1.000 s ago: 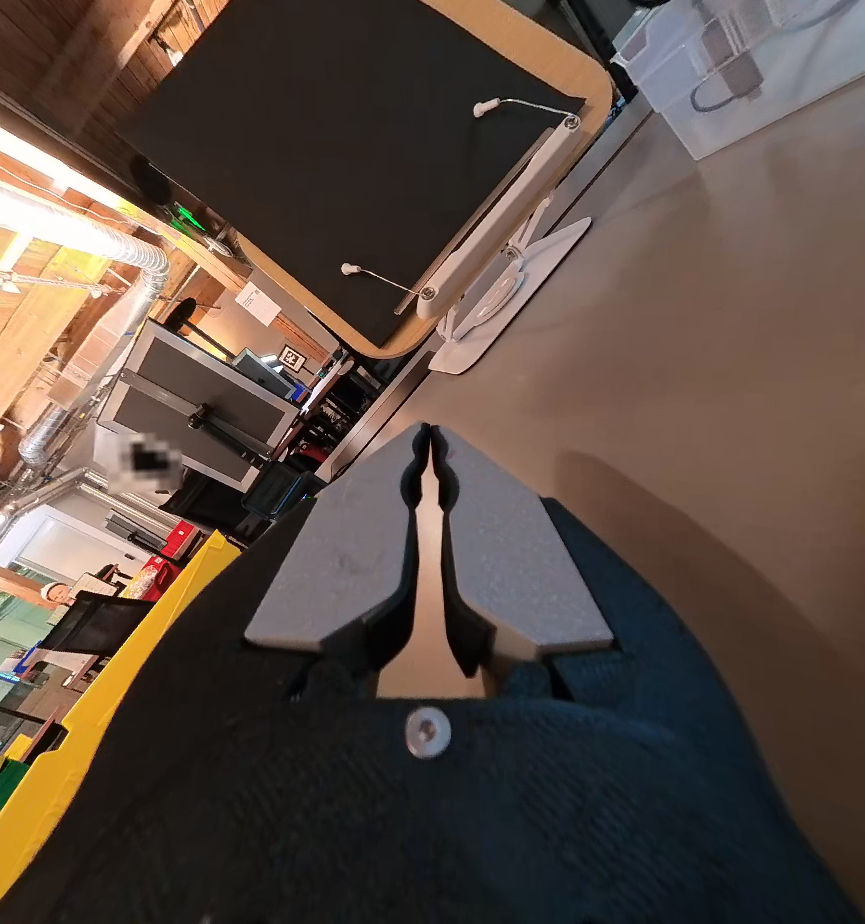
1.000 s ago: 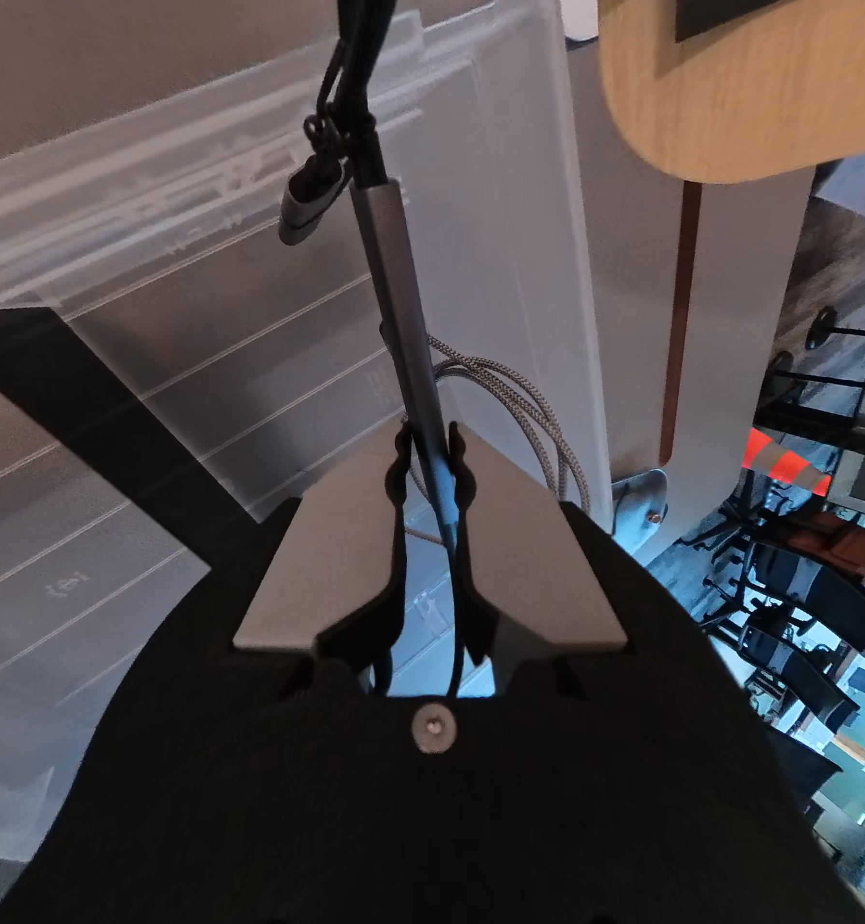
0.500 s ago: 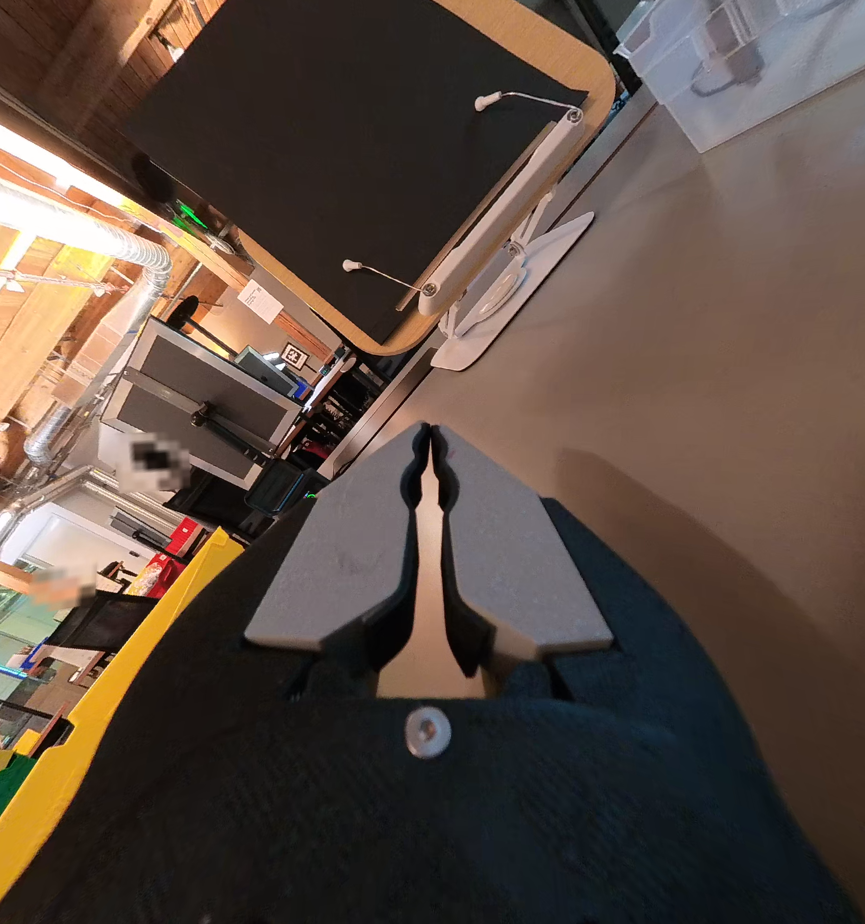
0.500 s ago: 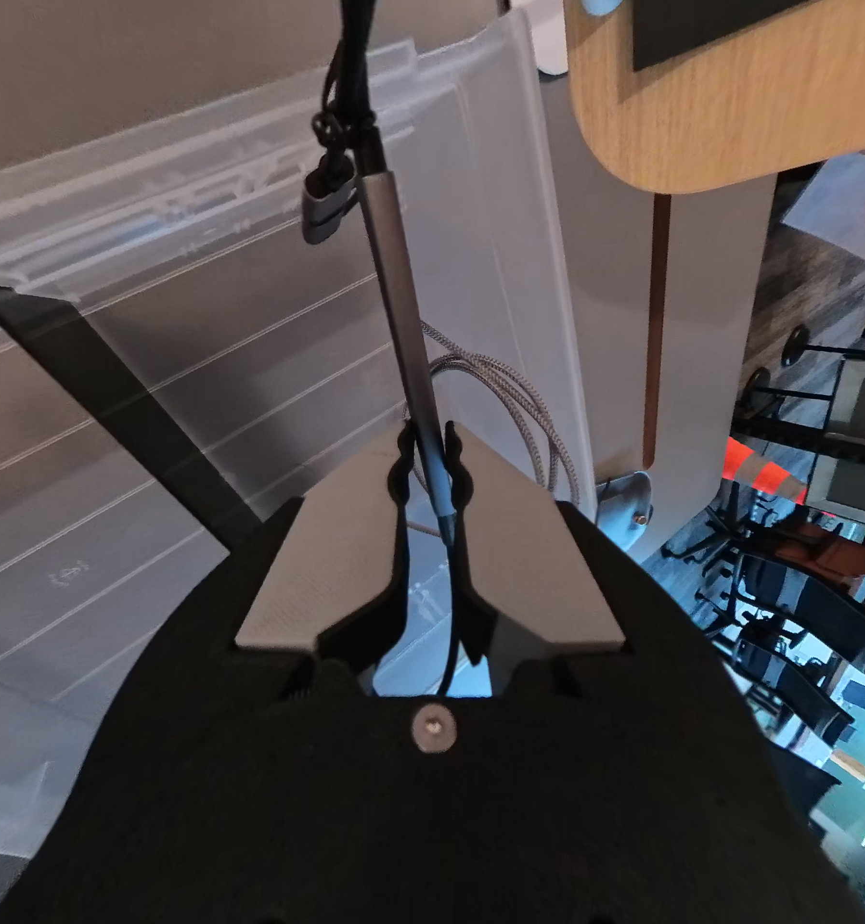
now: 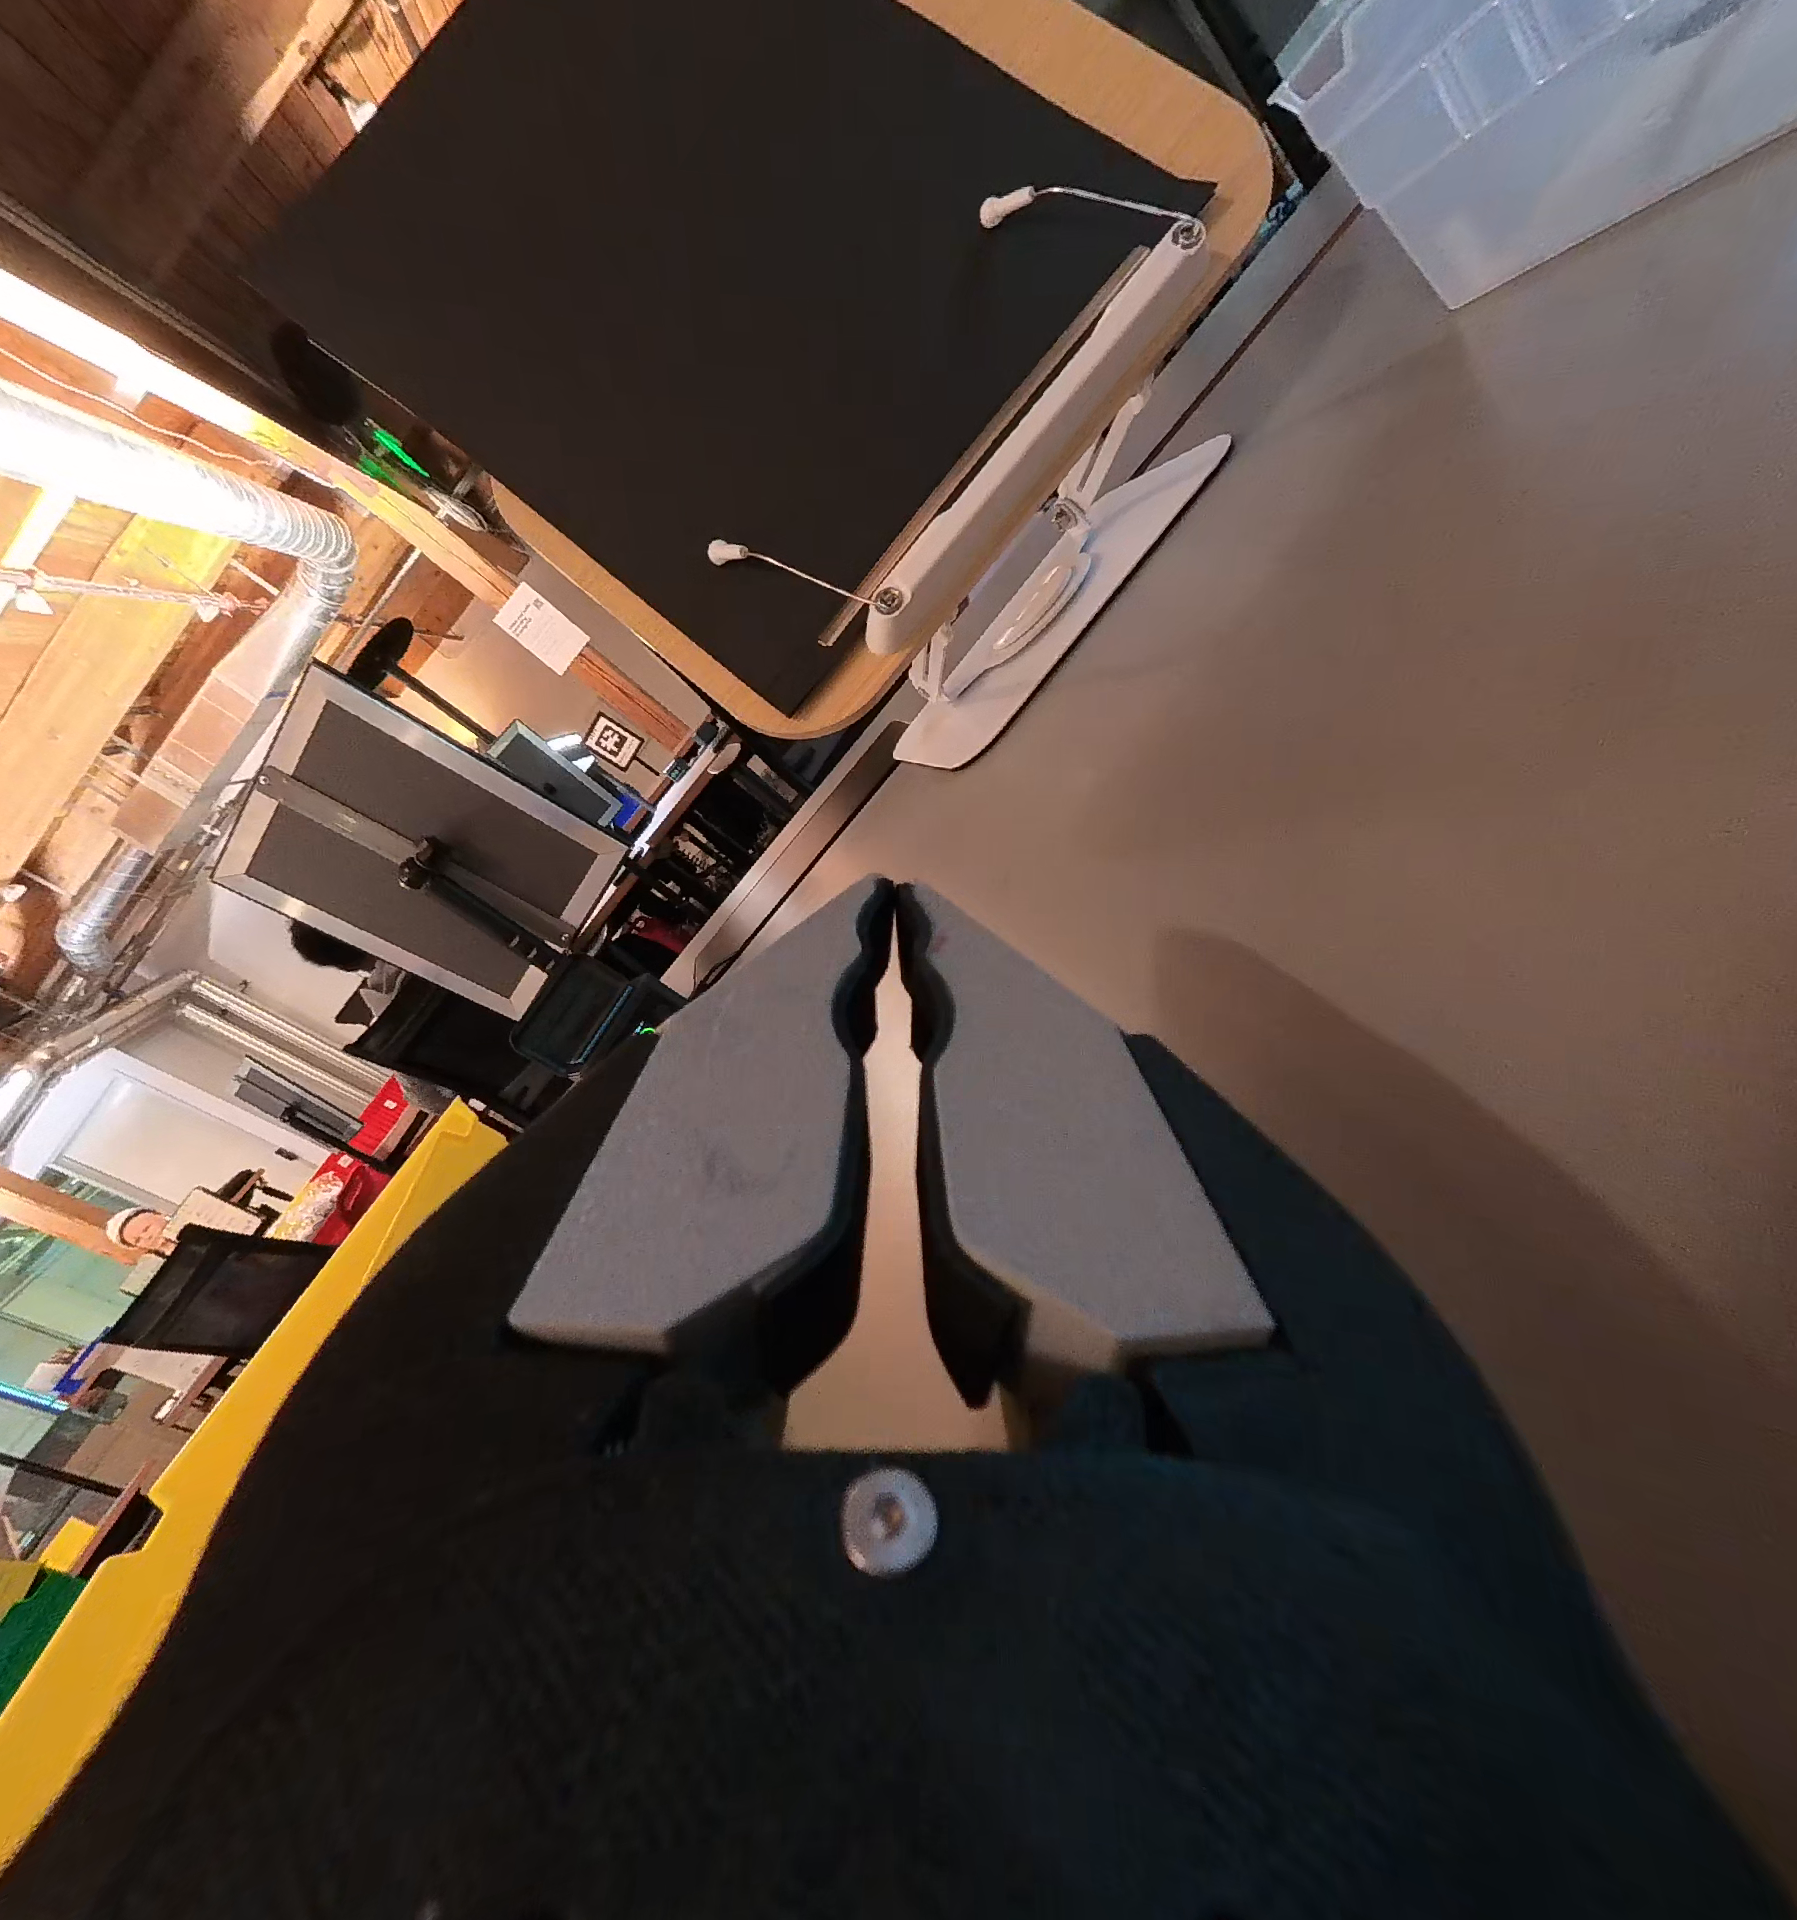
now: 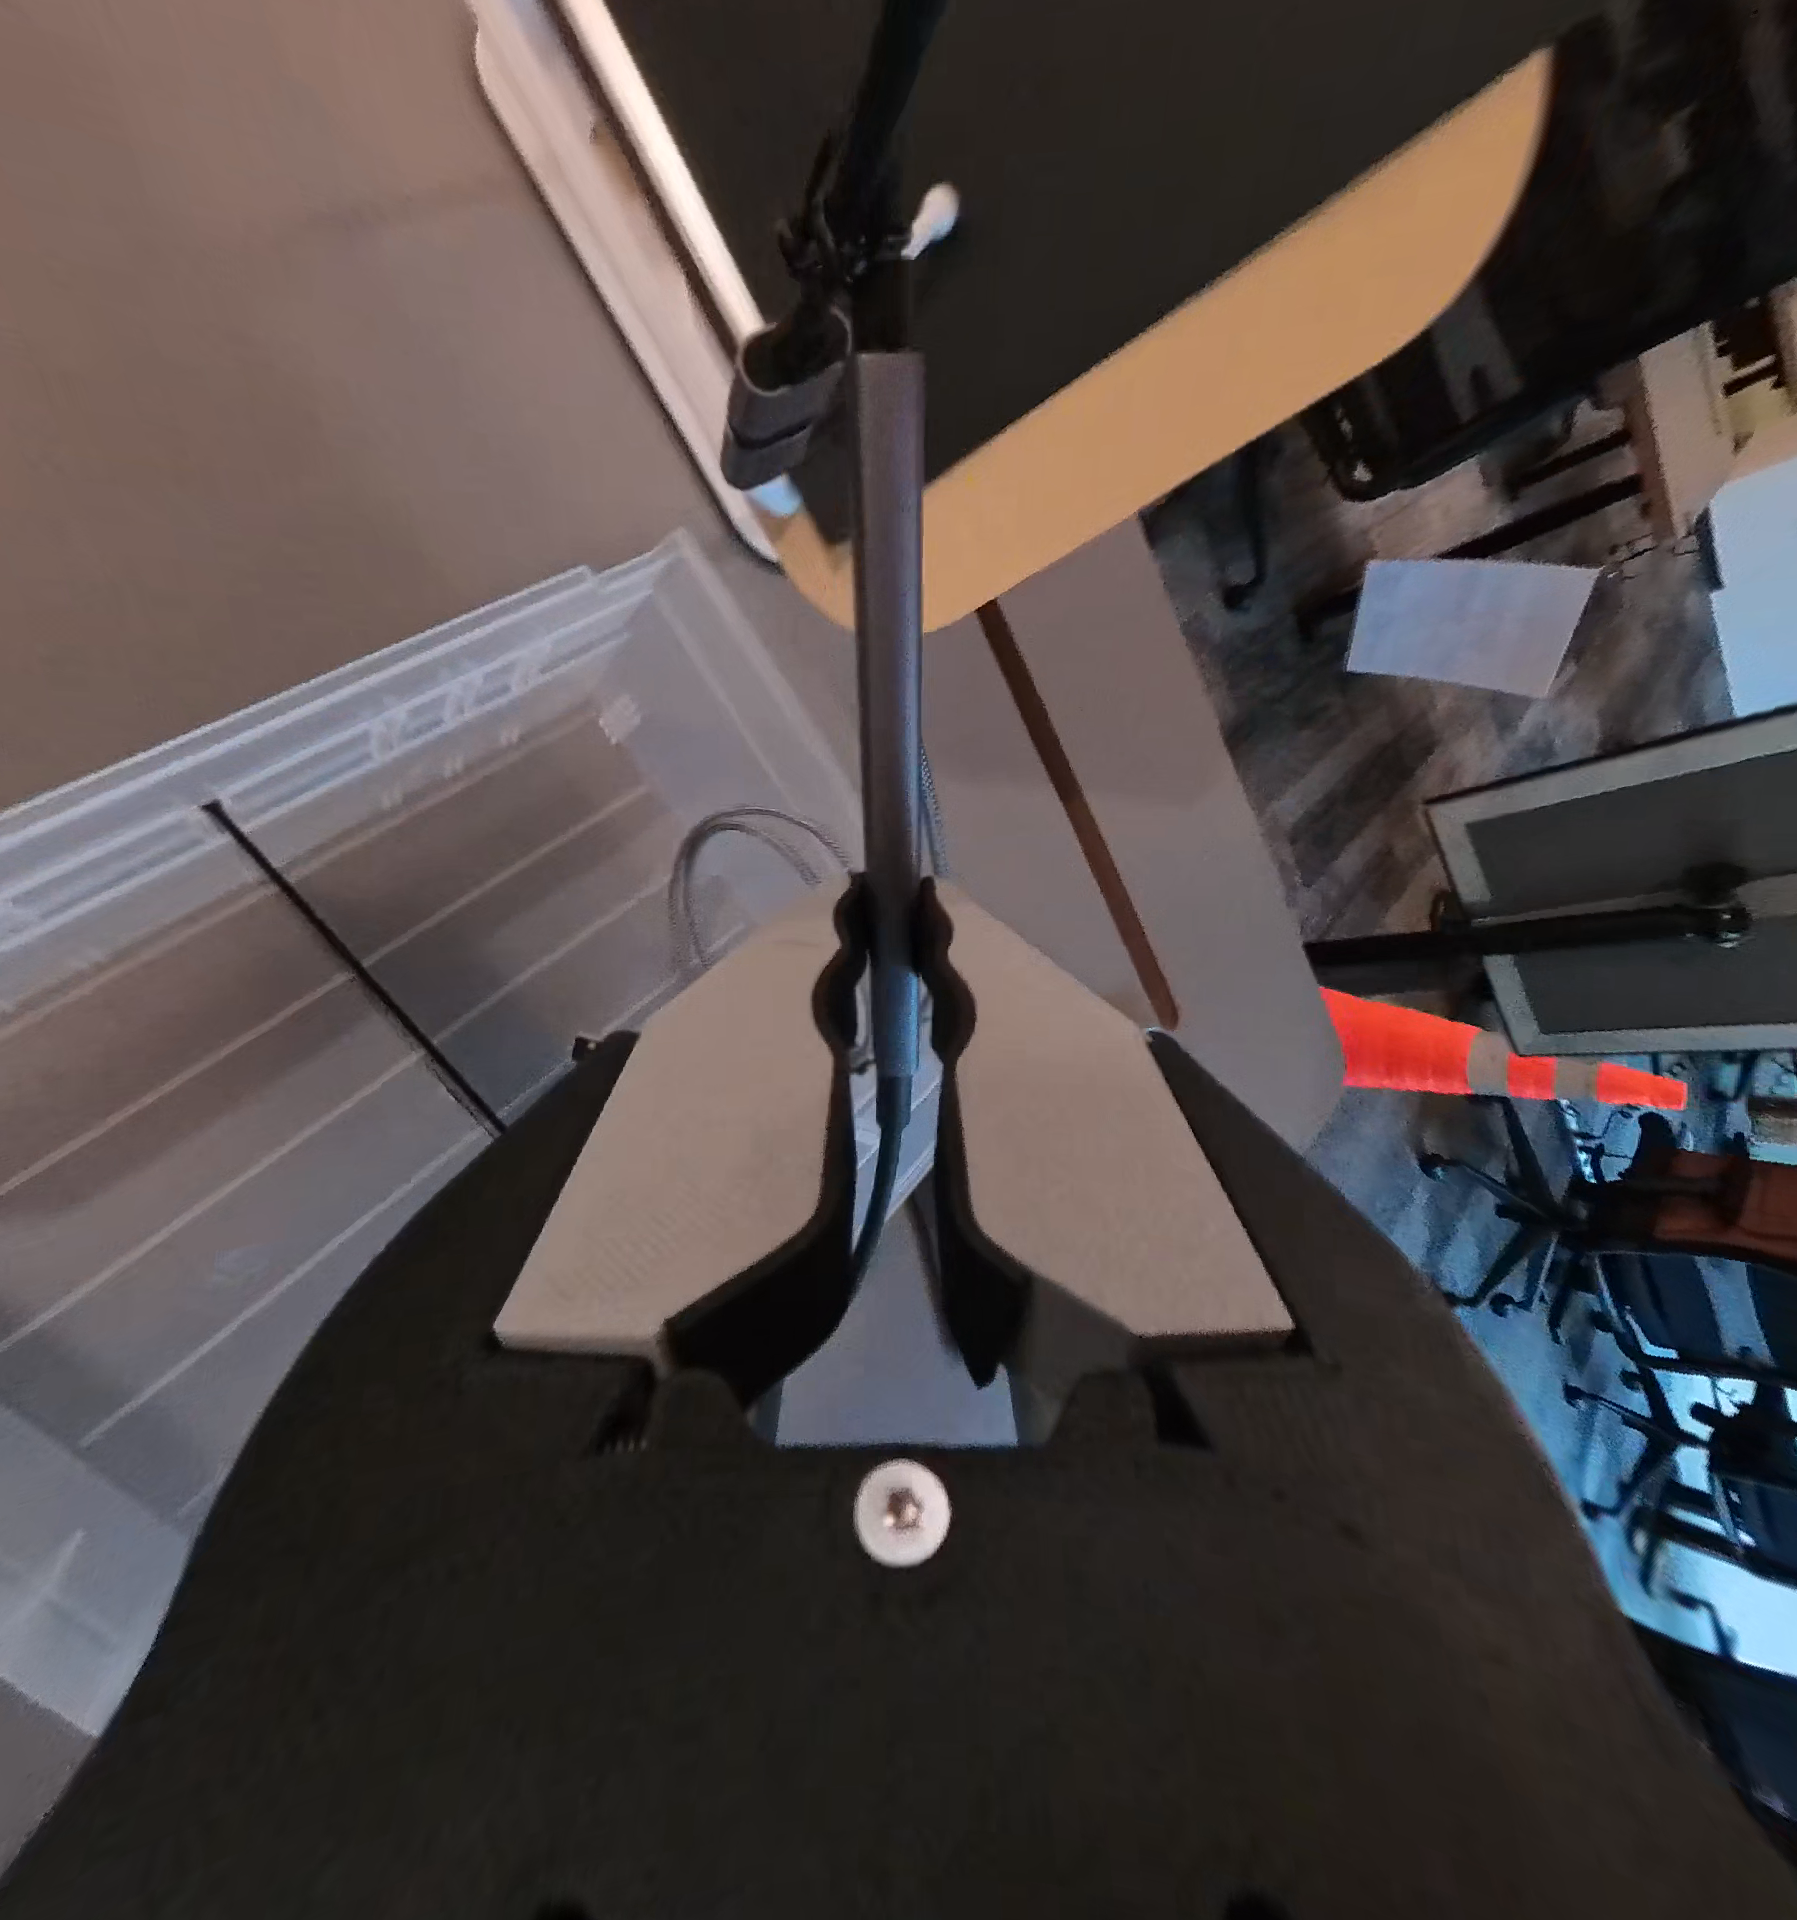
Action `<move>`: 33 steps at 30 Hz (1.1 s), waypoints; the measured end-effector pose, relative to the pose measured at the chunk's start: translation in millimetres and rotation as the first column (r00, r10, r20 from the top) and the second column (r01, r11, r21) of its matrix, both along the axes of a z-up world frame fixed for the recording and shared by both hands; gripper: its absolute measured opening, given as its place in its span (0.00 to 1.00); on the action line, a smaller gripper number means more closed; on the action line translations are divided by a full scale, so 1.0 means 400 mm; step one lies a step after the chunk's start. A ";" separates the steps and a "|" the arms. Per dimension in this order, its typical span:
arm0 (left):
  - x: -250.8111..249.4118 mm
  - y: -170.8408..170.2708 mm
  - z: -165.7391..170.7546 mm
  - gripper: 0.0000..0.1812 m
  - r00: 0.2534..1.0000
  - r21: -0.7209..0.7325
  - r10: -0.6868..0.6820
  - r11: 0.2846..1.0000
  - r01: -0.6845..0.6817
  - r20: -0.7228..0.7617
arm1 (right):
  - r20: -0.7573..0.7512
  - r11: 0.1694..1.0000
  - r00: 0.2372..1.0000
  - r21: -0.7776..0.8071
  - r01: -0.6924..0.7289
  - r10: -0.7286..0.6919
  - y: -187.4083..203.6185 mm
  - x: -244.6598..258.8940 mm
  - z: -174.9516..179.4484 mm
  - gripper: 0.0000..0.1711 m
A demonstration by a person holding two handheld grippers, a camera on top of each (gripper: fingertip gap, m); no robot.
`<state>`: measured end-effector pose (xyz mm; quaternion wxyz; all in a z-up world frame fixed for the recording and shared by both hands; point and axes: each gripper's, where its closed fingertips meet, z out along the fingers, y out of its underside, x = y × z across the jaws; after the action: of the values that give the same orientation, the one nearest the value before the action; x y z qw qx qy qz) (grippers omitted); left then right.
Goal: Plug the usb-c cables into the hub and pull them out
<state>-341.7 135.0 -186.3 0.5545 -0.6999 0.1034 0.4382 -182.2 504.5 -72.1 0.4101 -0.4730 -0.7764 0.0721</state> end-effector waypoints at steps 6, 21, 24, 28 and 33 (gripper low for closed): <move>-0.001 -0.002 -0.001 0.00 1.000 -0.003 0.005 1.000 -0.005 -0.003 | -0.155 0.999 0.987 -0.006 0.033 -0.033 0.019 0.021 0.105 0.04; 0.001 0.000 -0.008 0.00 1.000 -0.022 0.006 1.000 -0.006 -0.018 | 0.039 0.999 0.999 -0.011 -0.033 0.034 -0.007 -0.011 -0.077 0.04; 0.003 0.002 -0.012 0.00 1.000 -0.035 0.004 0.999 -0.005 -0.028 | 0.189 0.997 0.979 -0.017 -0.071 0.073 -0.030 -0.022 -0.181 0.05; 0.010 0.003 -0.020 0.00 0.999 -0.057 0.003 0.998 -0.005 -0.046 | 0.423 0.996 0.905 0.039 -0.076 0.053 -0.018 -0.010 -0.332 0.04; 0.035 0.010 -0.044 0.00 0.995 -0.121 -0.021 0.993 0.009 -0.093 | 0.418 0.999 0.908 0.016 -0.049 0.038 0.003 -0.042 -0.363 0.05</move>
<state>-327.9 138.8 -203.7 0.5089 -0.7098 0.1610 0.4596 -199.1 505.6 -217.1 0.2392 -0.4548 -0.8573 -0.0315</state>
